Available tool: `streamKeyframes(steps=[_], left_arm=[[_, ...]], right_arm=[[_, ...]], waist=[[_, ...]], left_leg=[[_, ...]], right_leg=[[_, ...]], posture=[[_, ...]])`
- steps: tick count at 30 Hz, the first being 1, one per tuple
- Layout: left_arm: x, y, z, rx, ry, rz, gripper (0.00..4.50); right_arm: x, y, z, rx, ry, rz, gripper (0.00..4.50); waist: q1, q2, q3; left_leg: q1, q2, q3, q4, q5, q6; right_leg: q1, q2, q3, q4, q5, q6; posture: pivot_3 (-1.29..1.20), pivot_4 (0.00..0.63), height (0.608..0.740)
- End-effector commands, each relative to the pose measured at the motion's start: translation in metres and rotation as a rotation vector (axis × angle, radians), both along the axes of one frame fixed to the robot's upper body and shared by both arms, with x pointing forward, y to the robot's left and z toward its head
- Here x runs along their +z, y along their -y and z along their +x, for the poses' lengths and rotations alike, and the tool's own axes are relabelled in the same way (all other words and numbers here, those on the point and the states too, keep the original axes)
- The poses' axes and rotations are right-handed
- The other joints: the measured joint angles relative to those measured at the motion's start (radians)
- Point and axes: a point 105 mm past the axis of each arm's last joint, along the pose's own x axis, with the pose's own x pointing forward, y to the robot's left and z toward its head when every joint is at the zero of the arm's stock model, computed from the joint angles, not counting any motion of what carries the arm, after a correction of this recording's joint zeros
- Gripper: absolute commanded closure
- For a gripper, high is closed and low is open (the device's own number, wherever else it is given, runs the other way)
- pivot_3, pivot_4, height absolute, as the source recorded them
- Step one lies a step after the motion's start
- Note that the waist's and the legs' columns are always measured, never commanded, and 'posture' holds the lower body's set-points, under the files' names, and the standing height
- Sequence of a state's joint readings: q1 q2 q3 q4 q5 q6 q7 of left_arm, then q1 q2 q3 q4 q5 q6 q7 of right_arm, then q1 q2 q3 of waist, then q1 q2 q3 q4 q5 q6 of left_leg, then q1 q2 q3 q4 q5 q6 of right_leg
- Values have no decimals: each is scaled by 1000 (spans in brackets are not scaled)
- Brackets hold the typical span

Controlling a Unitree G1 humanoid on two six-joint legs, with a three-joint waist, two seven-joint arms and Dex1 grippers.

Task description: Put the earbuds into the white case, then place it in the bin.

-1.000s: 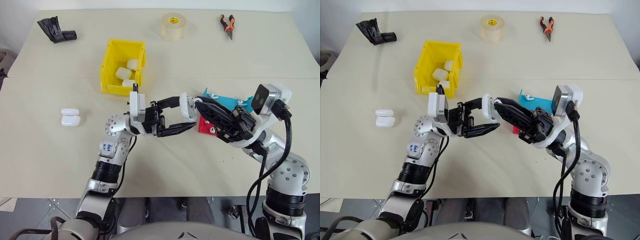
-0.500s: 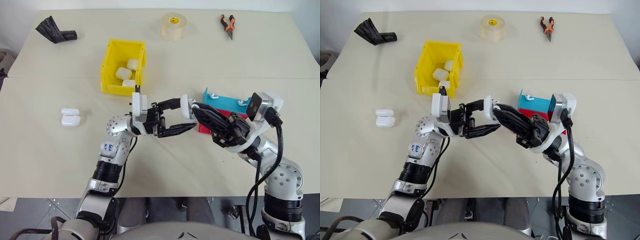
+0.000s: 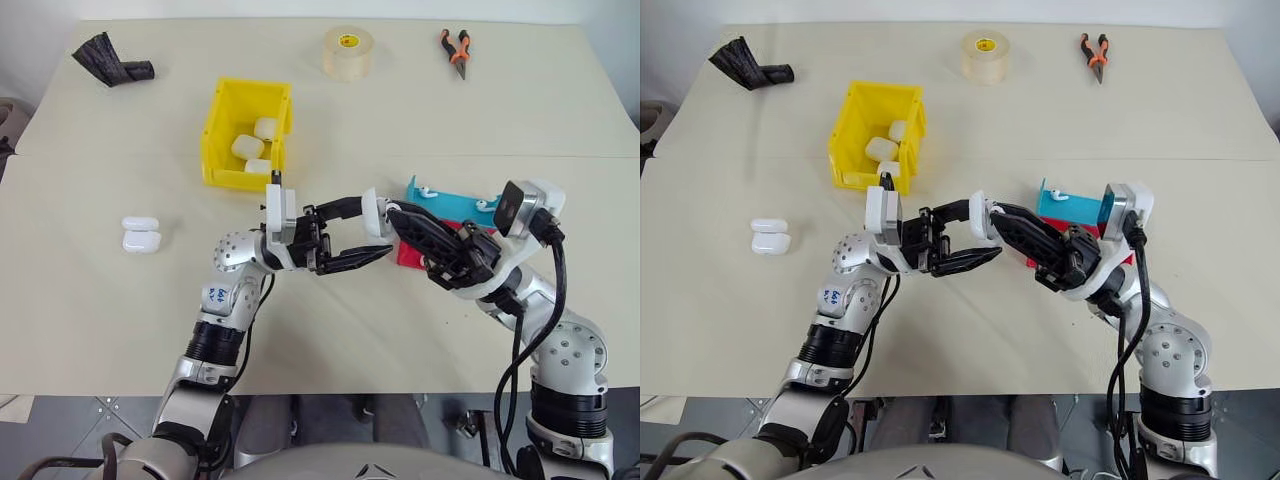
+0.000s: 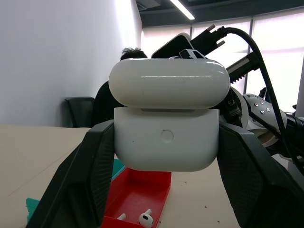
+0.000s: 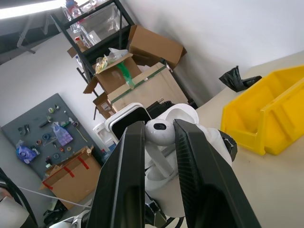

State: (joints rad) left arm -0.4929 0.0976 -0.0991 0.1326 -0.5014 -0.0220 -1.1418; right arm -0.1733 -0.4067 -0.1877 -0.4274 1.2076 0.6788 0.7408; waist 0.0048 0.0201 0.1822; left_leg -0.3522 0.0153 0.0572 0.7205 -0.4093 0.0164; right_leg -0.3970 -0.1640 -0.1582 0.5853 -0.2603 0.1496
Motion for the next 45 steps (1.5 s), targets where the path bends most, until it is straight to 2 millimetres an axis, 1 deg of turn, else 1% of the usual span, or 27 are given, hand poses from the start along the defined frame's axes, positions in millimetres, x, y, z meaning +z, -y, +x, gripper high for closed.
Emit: streamKeyframes(steps=[1, 6, 14, 23, 28, 31, 33, 36, 39, 41, 42, 43, 45], left_arm=[[23, -6, -2, 15, 81, -78, 1698], [25, -6, -1, 26, 83, -88, 1698], [24, -6, -1, 24, 84, -86, 1698], [23, -5, -2, 19, 89, -81, 1698], [23, -5, -3, 19, 90, -82, 1698], [22, -5, -3, 18, 89, -82, 1698], [22, -4, -3, 14, 90, -79, 1698], [20, -3, -5, 3, 96, -68, 1698], [20, -4, -5, 4, 94, -70, 1698], [20, -7, -5, 8, 93, -66, 1698], [19, -9, -5, 14, 87, -59, 1698], [17, -12, -6, 15, 87, -45, 1698], [14, -17, -6, 23, 85, -9, 1698]], right_arm=[[-5, 13, 4, -53, -38, -20, 3847], [-9, 14, 2, -46, -50, -32, 3847], [-6, 12, 2, -25, -52, -31, 3847], [-19, 2, -2, 56, -165, -126, 3847], [-19, 2, -2, 52, -155, -140, 3847], [-18, 5, 4, -3, -141, -148, 3847], [-14, 4, 2, 25, -134, -140, 3847], [-4, 2, -1, 55, -80, -127, 2994], [-2, 9, -2, 52, -69, -139, 2083], [-2, 18, 0, 25, -57, -163, 1447], [-2, 23, 0, 14, -49, -177, 1058], [-1, 29, 2, -10, -33, -200, 782], [-1, 39, 6, -59, -2, -239, 77]], waist=[[1, 0, 0], [2, 0, 0], [9, 0, 0], [20, 0, 0], [19, 0, 0], [20, 0, 0], [19, 0, 0], [19, 0, 0], [22, 0, 0], [21, 0, 0], [21, 0, 0], [22, 0, 0], [20, 0, 0]], left_leg=[[0, 0, 0, 0, 0, 0], [0, 0, 0, 0, 0, 0], [0, 0, 0, 0, 0, 0], [0, 0, 1, 1, 0, 0], [0, 0, 0, 0, 0, 0], [0, 0, 0, 0, 0, 0], [0, 0, 0, 0, 0, 0], [0, 0, 0, 0, 0, 0], [0, 0, 0, 0, 0, 0], [0, 0, 0, 1, 0, 0], [0, 0, 0, 0, 0, 0], [0, 0, 0, 0, 0, 0], [0, 0, 0, 0, 0, 0]], right_leg=[[0, 0, 0, 0, 0, 0], [0, 0, 0, 0, 0, 0], [0, 0, 0, 0, 0, 0], [0, 0, 0, 0, 0, 0], [0, 0, 0, 0, 0, 0], [0, 0, 0, 0, 0, 0], [0, 0, 0, 0, 0, 0], [0, 0, 0, 0, 0, 0], [0, 0, 0, 0, 0, 0], [0, 0, 0, 0, 0, 0], [0, 0, 0, 0, 0, 0], [0, 0, 0, 0, 0, 0], [0, 0, 0, -1, 0, 0]], posture=[[0, 150, 740], [0, 150, 740], [0, 150, 740], [0, 150, 740], [0, 150, 740], [0, 150, 740], [0, 150, 740], [0, 150, 740], [0, 150, 740], [0, 150, 740], [0, 150, 740], [0, 150, 740], [0, 150, 740]])
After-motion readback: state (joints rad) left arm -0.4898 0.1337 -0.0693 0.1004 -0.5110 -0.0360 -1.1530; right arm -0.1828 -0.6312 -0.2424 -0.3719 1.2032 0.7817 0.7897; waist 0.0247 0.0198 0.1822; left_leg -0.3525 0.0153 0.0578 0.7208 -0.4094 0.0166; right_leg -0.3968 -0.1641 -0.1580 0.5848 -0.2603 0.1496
